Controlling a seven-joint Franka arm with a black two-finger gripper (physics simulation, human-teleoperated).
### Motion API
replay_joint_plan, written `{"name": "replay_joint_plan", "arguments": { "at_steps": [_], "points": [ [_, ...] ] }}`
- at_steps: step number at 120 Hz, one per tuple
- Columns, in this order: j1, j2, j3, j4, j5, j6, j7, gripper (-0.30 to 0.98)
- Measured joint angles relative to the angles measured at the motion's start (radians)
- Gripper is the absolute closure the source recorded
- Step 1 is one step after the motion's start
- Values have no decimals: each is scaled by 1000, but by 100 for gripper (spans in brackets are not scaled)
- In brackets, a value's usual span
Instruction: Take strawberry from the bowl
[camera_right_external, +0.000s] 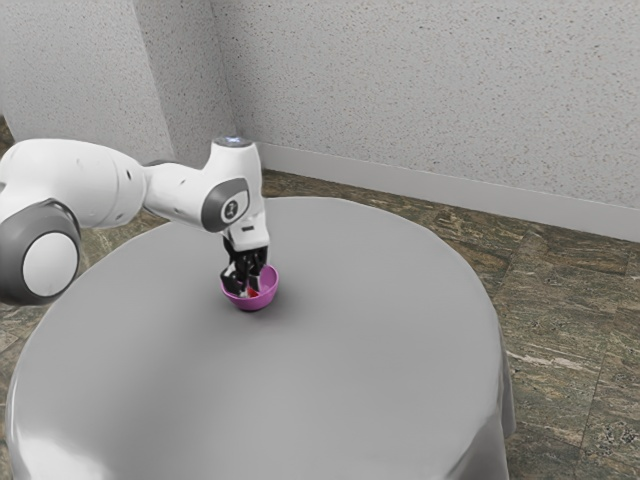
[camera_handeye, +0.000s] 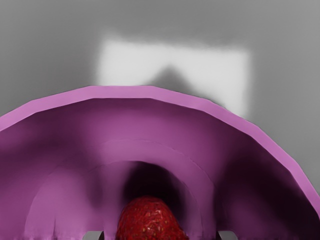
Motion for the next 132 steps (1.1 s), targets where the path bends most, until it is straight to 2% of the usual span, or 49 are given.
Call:
{"name": "replay_joint_plan", "arguments": {
  "at_steps": [31,60,84,107,121,132],
  "points": [
    [3,7,0,1,-7,5,4,45],
    [2,3,1,0,-6,20,0,69],
    [-8,-63,1,-17,-3,21,-8,68],
    [-123,-154,0,-19,-8,-39,-26,66],
    [-202,-154,0,-12,-31,-63,-42,65],
    [-226,-126,-7,-8,-50,-71,-56,64]
  ]
}}
